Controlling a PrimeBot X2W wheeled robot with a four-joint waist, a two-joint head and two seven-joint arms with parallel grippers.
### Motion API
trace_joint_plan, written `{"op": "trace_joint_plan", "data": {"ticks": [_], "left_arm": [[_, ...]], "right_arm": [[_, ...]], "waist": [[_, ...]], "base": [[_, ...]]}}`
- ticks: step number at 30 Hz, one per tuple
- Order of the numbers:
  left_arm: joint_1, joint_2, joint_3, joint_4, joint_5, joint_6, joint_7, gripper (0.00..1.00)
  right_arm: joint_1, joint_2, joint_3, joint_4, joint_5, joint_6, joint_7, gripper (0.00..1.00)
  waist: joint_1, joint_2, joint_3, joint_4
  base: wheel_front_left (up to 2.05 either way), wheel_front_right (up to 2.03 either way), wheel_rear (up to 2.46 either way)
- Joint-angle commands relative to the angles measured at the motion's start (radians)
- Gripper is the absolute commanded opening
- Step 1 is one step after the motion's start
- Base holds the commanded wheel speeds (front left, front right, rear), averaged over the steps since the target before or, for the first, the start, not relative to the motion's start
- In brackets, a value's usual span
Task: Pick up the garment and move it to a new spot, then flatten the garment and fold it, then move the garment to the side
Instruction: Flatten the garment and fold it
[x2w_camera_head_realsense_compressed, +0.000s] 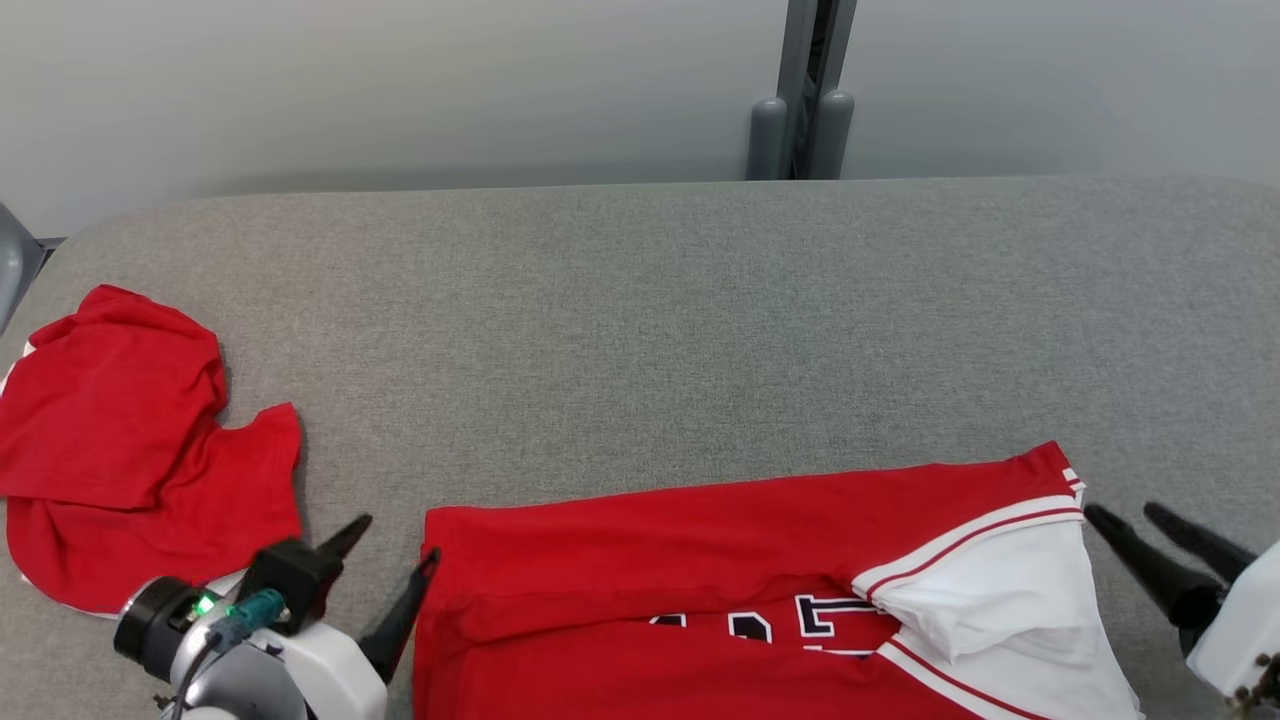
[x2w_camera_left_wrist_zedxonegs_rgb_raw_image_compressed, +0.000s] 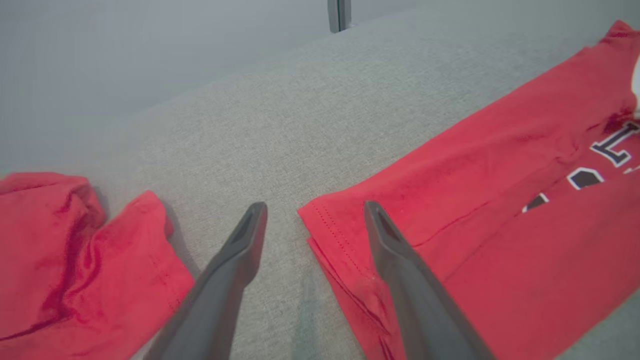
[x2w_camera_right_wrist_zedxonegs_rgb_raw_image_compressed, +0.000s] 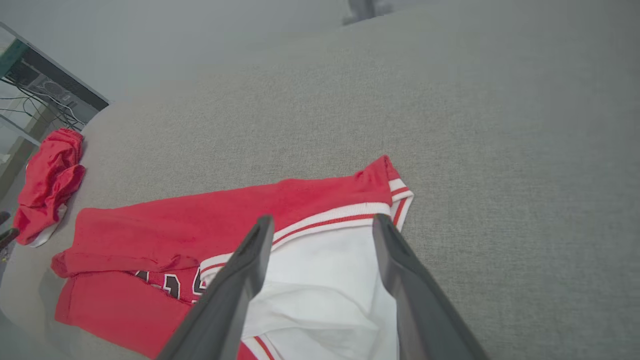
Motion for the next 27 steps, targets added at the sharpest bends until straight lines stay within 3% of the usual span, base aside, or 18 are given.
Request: {"op": "trace_joint_plan", "data": {"ticks": [1,7,16,21,27], "left_arm": [[-0.004,0.001,0.015,-0.012,-0.008,0.017,-0.010,1.00],[-0.018,-0.050,0.087,-0.061,-0.033,0.099,-0.092,1.00],[-0.009,-0.178,0.190,-0.063,-0.078,0.164,-0.303,1.00],[0.021,-0.256,0.259,-0.062,-0.058,0.158,-0.333,1.00],[0.092,-0.378,0.367,-0.080,0.051,0.101,-0.334,1.00]], "right_arm": [[-0.018,0.002,-0.010,-0.015,-0.024,0.000,-0.024,1.00],[-0.058,0.031,-0.025,-0.033,-0.142,0.000,-0.184,1.00],[-0.065,0.093,-0.033,0.050,-0.315,0.000,-0.524,1.00],[-0.051,0.138,-0.010,0.110,-0.396,0.000,-0.700,1.00],[-0.036,0.202,-0.012,0.191,-0.454,0.000,-0.758,1.00]], "waist": [[0.0000,0.0000,-0.002,0.000],[0.0000,0.0000,-0.009,-0.002],[0.0000,0.0000,-0.017,-0.011],[0.0000,0.0000,-0.017,-0.017],[0.0000,0.0000,-0.018,-0.024]], "base": [[0.00,0.00,0.00],[0.00,0.00,0.00],[0.00,0.00,0.00],[0.00,0.00,0.00],[0.00,0.00,0.00]]}}
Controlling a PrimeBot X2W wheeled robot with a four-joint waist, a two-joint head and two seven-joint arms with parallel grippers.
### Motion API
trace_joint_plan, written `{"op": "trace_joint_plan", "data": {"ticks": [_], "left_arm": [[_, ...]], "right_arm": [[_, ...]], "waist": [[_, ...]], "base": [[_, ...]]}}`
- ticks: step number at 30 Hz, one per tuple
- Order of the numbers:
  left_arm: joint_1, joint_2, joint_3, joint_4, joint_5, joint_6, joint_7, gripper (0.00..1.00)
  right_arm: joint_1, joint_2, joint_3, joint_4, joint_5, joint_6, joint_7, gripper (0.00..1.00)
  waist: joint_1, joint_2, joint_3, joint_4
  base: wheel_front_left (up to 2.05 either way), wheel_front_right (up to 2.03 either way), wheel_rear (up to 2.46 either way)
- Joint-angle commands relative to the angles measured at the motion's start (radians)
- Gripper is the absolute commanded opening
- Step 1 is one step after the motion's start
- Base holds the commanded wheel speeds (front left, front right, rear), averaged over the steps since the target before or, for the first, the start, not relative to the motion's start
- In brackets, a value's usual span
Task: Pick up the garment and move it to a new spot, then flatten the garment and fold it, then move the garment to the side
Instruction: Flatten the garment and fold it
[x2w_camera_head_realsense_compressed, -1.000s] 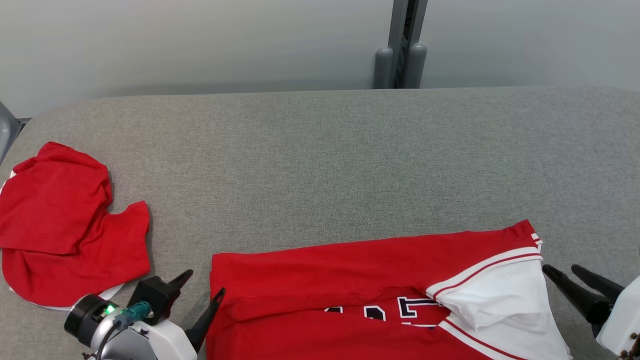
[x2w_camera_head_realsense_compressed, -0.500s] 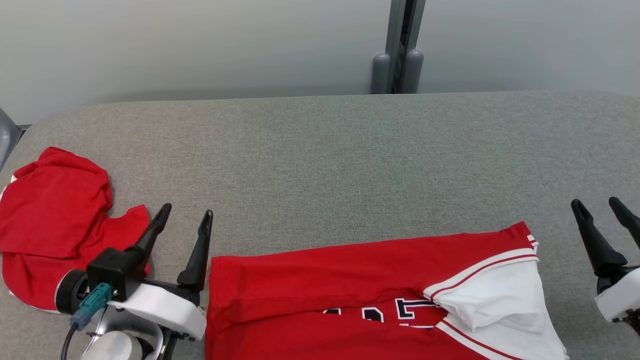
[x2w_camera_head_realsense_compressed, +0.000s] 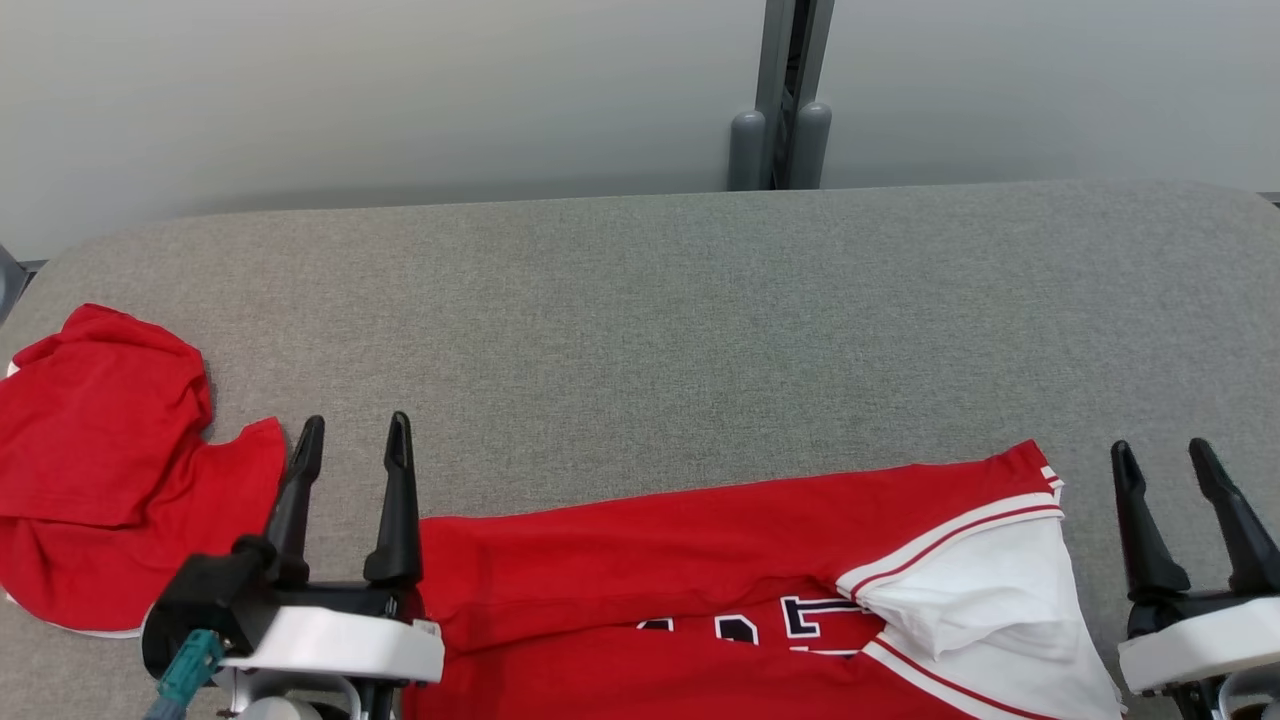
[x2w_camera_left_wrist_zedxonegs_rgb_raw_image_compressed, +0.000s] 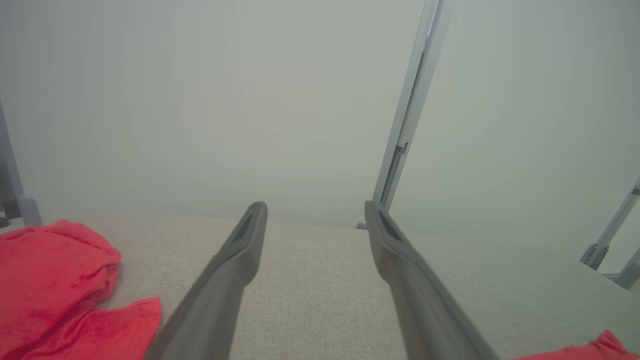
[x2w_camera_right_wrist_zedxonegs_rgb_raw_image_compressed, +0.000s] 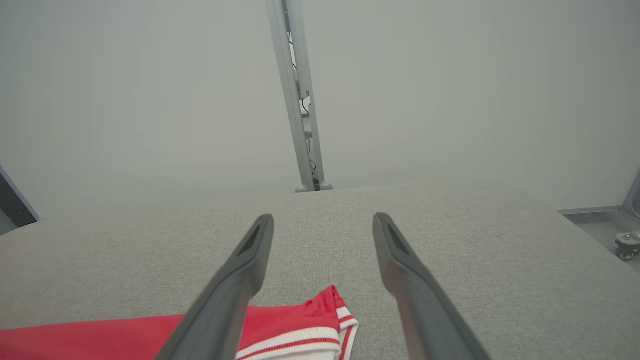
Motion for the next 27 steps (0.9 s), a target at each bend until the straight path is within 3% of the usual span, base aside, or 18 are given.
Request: {"op": "trace_joint_plan", "data": {"ticks": [1,6,11,18,27], "left_arm": [[0.020,-0.021,0.025,0.011,0.025,-0.020,-0.003,1.00],[0.041,-0.085,0.079,0.048,0.099,-0.093,-0.003,1.00],[0.023,-0.114,0.114,0.062,0.160,-0.146,-0.003,1.00],[0.015,-0.126,0.153,0.063,0.196,-0.179,-0.003,1.00],[0.011,-0.131,0.147,0.079,0.212,-0.199,-0.003,1.00]], "right_arm": [[0.015,0.004,0.005,0.018,-0.005,0.000,-0.009,1.00],[0.014,0.024,0.005,0.053,0.012,0.000,-0.013,1.00],[0.012,0.028,0.019,0.066,0.021,0.000,-0.012,1.00],[0.014,0.027,0.032,0.105,0.038,0.000,-0.012,1.00],[-0.004,0.045,0.086,0.293,0.154,0.000,0.019,1.00]], "waist": [[0.0000,0.0000,0.000,-0.002],[0.0000,0.0000,0.002,-0.004],[0.0000,0.0000,0.005,-0.004],[0.0000,0.0000,0.011,0.000],[0.0000,0.0000,0.025,0.017]], "base": [[0.00,0.00,0.00],[0.00,0.00,0.00],[0.00,0.00,0.00],[0.00,0.00,0.00],[0.00,0.00,0.00]]}}
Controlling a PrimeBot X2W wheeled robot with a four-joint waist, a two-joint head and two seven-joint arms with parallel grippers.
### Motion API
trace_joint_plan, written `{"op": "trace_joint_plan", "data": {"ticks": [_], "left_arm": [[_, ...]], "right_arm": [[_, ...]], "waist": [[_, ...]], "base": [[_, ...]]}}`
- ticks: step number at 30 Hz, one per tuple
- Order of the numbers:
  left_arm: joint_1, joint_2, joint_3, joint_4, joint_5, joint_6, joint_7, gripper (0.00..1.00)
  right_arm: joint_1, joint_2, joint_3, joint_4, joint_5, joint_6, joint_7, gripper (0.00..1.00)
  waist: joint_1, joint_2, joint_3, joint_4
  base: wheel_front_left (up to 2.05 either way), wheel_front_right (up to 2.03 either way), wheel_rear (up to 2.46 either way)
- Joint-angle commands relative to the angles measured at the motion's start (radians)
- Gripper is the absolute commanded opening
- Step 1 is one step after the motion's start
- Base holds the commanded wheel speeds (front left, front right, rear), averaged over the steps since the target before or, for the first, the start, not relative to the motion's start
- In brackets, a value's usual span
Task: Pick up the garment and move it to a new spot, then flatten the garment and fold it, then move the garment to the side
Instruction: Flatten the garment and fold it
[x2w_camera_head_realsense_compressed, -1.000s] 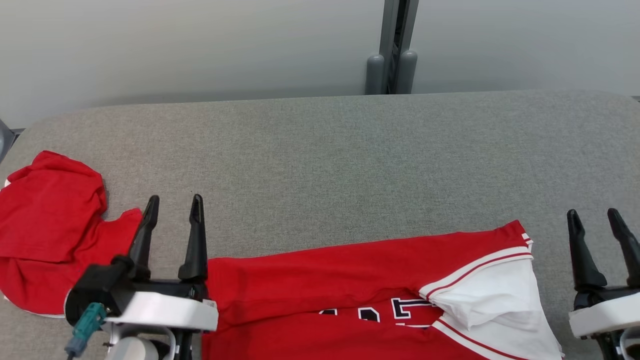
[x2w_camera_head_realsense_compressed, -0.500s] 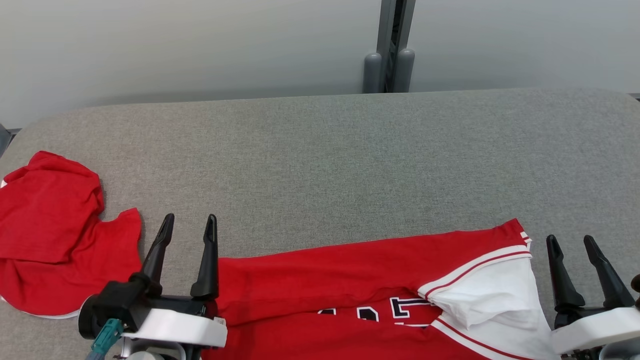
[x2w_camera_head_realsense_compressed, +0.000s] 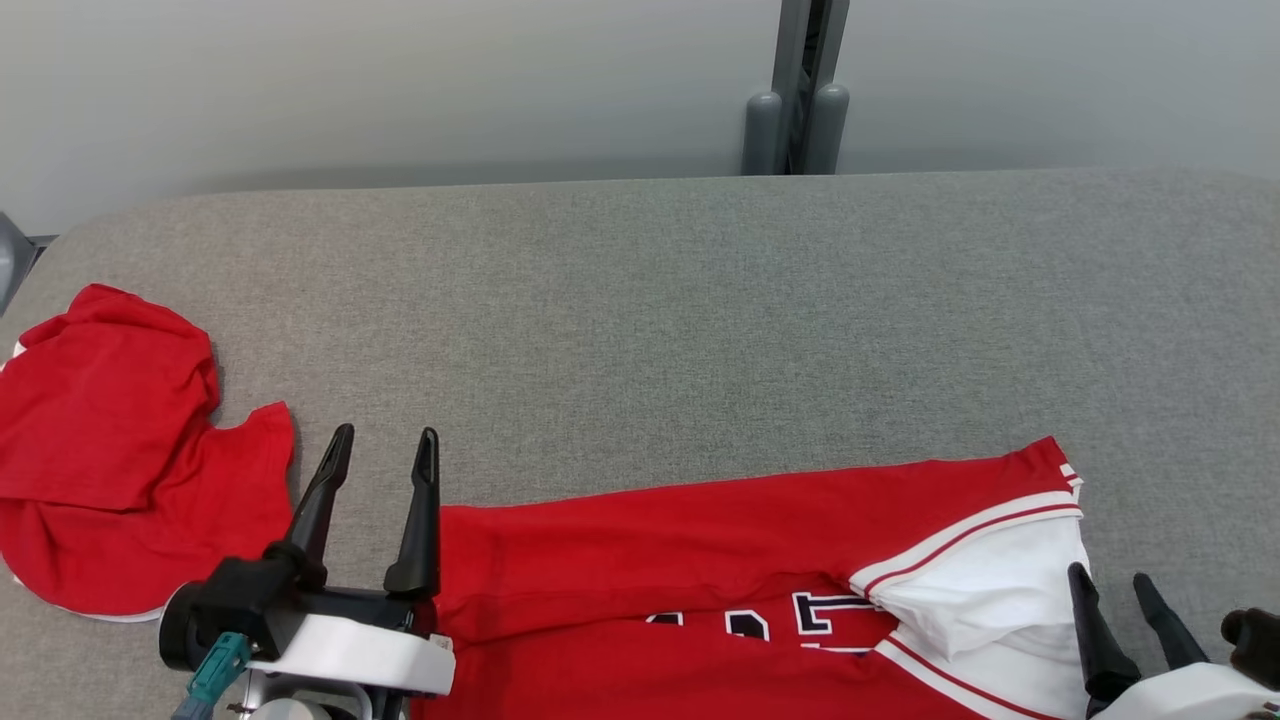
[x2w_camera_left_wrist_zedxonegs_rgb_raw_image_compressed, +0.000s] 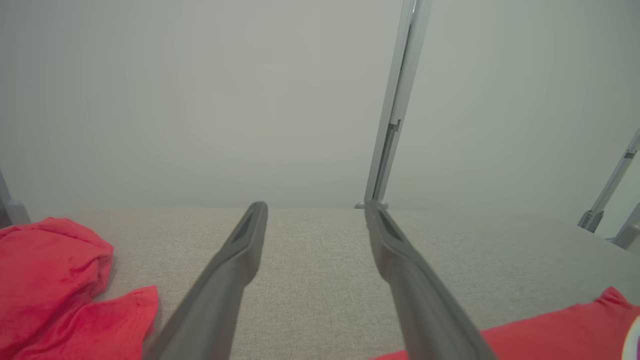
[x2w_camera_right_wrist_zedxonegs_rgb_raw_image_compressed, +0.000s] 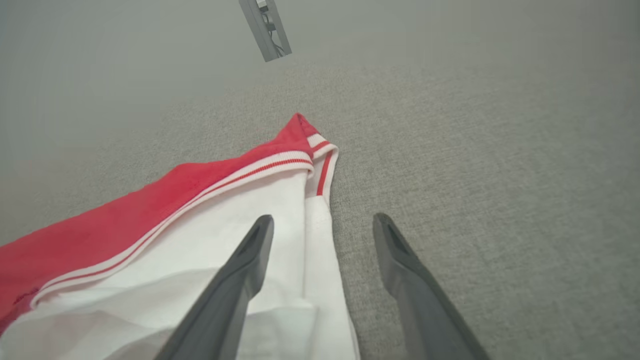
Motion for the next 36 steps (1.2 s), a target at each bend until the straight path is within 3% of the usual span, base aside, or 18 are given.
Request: {"op": "trace_joint_plan", "data": {"ticks": [1,9,16,17,19,20,30,36], "left_arm": [[-0.014,0.003,0.001,0.000,0.003,-0.002,-0.003,1.00],[-0.017,0.003,0.000,0.003,0.009,-0.003,-0.003,1.00],[-0.021,0.003,0.000,0.003,0.013,-0.004,-0.003,1.00],[-0.021,0.003,0.000,0.003,0.014,-0.004,-0.003,1.00],[-0.021,0.003,0.000,0.004,0.015,-0.002,-0.003,1.00],[-0.021,0.003,-0.001,0.005,0.014,-0.001,-0.003,1.00],[-0.009,0.003,-0.001,0.007,0.011,0.001,-0.003,1.00],[-0.009,0.003,-0.011,0.013,0.015,0.002,-0.003,1.00]], "right_arm": [[-0.015,-0.002,0.004,0.012,0.012,0.000,0.004,1.00],[-0.038,0.005,0.089,0.107,0.119,0.000,0.040,1.00],[-0.053,0.014,0.200,0.118,0.185,0.001,0.048,1.00],[-0.055,0.011,0.210,0.119,0.192,0.001,0.046,0.91],[-0.058,0.003,0.230,0.121,0.208,0.001,0.039,0.25],[-0.062,-0.002,0.238,0.122,0.212,0.001,0.033,0.00],[-0.106,-0.074,0.202,0.133,0.250,0.000,-0.024,0.00],[-0.142,-0.149,0.161,0.153,0.263,0.000,-0.031,0.00]], "waist": [[0.0000,-0.0001,0.001,0.002],[0.0000,-0.0001,0.004,0.014],[0.0000,-0.0001,0.008,0.019],[0.0000,-0.0001,0.008,0.019],[0.0000,-0.0001,0.008,0.019],[0.0000,-0.0001,0.008,0.019],[0.0000,-0.0001,0.001,0.013],[0.0000,-0.0001,-0.005,0.008]], "base": [[0.00,0.00,0.00],[0.00,0.00,0.00],[0.00,0.00,0.00],[0.00,0.00,0.00],[0.00,0.00,0.00],[0.00,0.00,0.00],[0.00,0.00,0.00],[0.00,0.00,0.00]]}}
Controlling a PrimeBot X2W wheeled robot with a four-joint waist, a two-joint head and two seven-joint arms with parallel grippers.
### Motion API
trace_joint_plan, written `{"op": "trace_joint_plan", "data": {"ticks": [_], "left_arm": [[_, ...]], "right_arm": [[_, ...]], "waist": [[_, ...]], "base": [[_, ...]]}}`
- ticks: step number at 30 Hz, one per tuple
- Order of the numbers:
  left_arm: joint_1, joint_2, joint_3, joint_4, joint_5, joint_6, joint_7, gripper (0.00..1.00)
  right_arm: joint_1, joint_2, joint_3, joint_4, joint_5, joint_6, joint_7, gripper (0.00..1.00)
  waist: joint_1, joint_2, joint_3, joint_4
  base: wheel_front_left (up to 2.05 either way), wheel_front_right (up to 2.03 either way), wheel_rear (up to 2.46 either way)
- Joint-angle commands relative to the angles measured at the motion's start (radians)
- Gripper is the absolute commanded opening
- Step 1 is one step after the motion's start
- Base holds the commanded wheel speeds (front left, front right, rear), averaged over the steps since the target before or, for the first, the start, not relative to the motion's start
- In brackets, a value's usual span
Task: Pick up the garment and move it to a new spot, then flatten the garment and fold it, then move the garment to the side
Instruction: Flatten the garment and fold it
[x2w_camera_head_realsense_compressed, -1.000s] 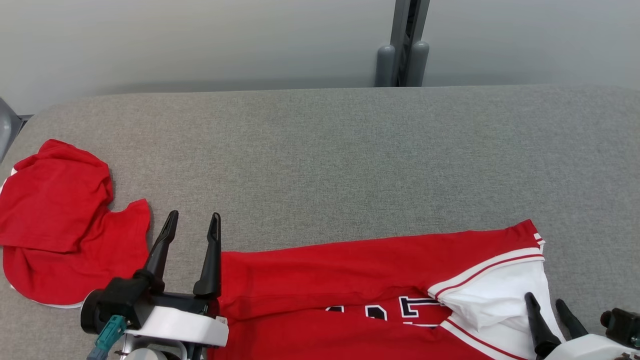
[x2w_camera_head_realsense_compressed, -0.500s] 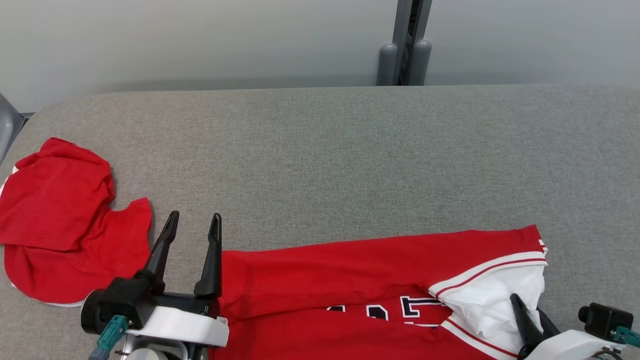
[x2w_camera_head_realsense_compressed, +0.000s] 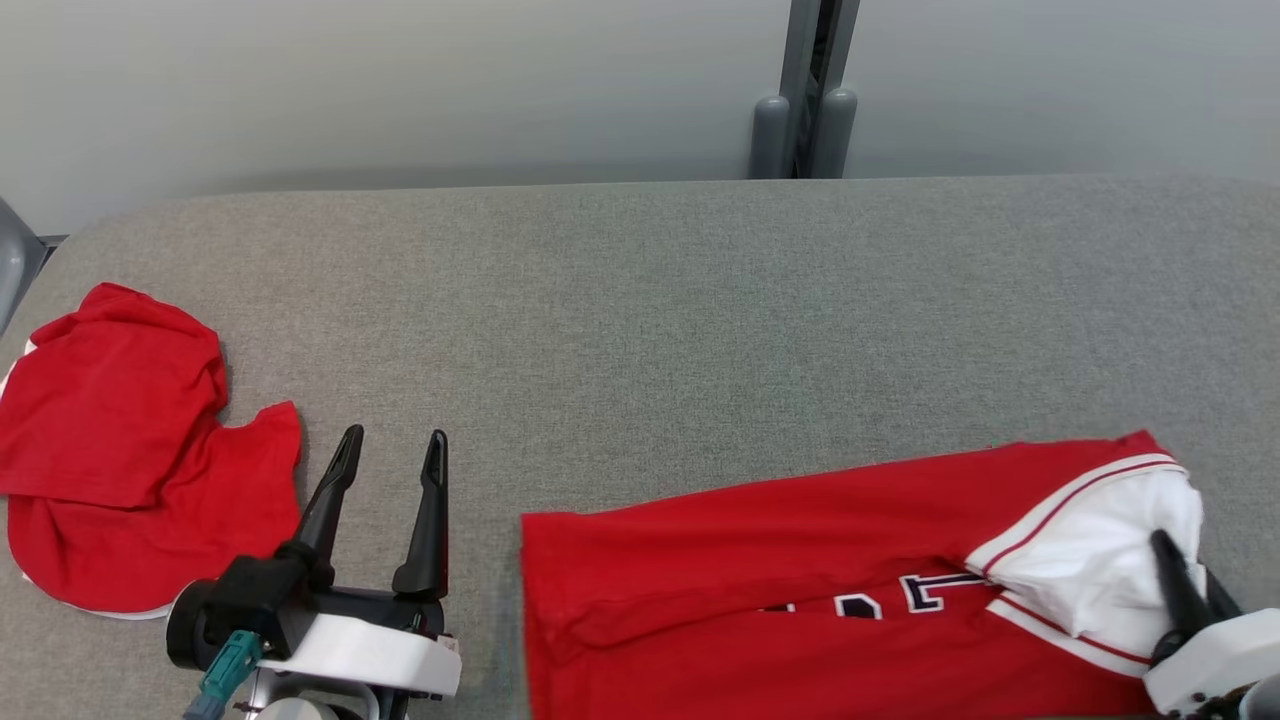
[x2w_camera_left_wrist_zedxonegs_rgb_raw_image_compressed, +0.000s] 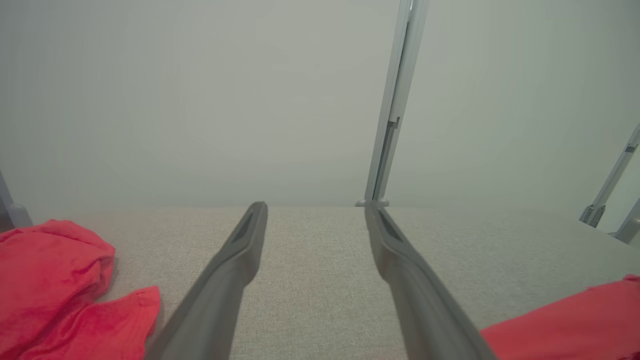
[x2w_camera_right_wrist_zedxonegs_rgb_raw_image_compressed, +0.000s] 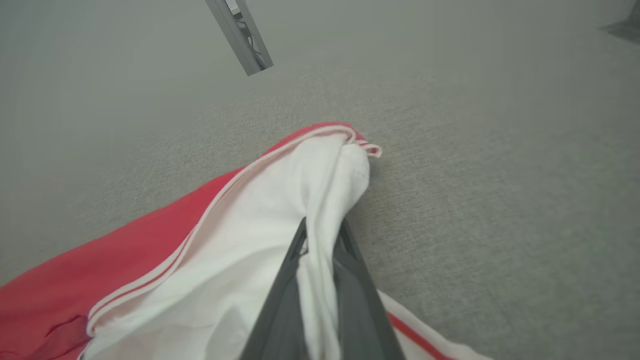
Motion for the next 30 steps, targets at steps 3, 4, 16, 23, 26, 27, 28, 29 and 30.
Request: {"op": "trace_joint_plan", "data": {"ticks": [3,4,16,23,26,27,28,29,30], "left_arm": [[-0.002,0.003,-0.001,0.003,0.004,0.002,-0.003,1.00],[0.000,0.003,-0.002,0.005,0.004,0.002,-0.003,1.00],[0.011,0.003,-0.003,0.026,0.006,-0.002,-0.003,1.00],[0.015,0.003,0.001,0.029,-0.003,0.004,-0.003,1.00],[0.014,0.003,0.004,0.026,-0.006,0.005,-0.003,1.00],[0.013,0.003,0.004,0.025,-0.007,0.006,-0.003,1.00],[0.011,0.003,0.003,0.025,-0.006,0.006,-0.003,1.00],[0.009,0.003,0.002,0.025,-0.007,0.006,-0.003,1.00],[0.006,0.003,0.001,0.024,-0.008,0.006,-0.003,1.00]], "right_arm": [[-0.028,-0.061,-0.025,0.047,-0.021,0.000,-0.009,0.00],[-0.038,-0.074,-0.029,0.062,-0.034,0.000,-0.010,0.00],[-0.047,-0.062,-0.013,-0.013,0.013,0.000,0.059,0.00],[0.007,-0.025,-0.016,-0.216,0.083,0.000,0.200,0.00],[0.034,0.016,-0.027,-0.308,0.106,0.000,0.269,0.00],[0.043,0.037,-0.030,-0.339,0.114,0.000,0.292,0.00],[0.052,0.059,-0.033,-0.369,0.119,0.000,0.316,0.00],[0.061,0.080,-0.040,-0.395,0.125,0.000,0.335,0.00],[0.071,0.103,-0.047,-0.420,0.130,0.000,0.358,0.00]], "waist": [[0.0000,0.0000,-0.005,-0.002],[0.0000,0.0000,-0.007,-0.002],[0.0000,0.0000,-0.038,-0.028],[0.0000,0.0000,-0.051,-0.046],[0.0000,0.0000,-0.052,-0.051],[0.0000,0.0000,-0.052,-0.052],[0.0000,0.0000,-0.051,-0.053],[0.0000,0.0000,-0.051,-0.052],[0.0000,0.0000,-0.051,-0.052]], "base": [[0.00,0.00,0.00],[0.00,0.00,0.00],[0.00,0.00,0.00],[0.00,0.00,0.00],[0.00,0.00,0.00],[0.00,0.00,0.00],[0.00,0.00,0.00],[0.00,0.00,0.00],[0.00,0.00,0.00]]}}
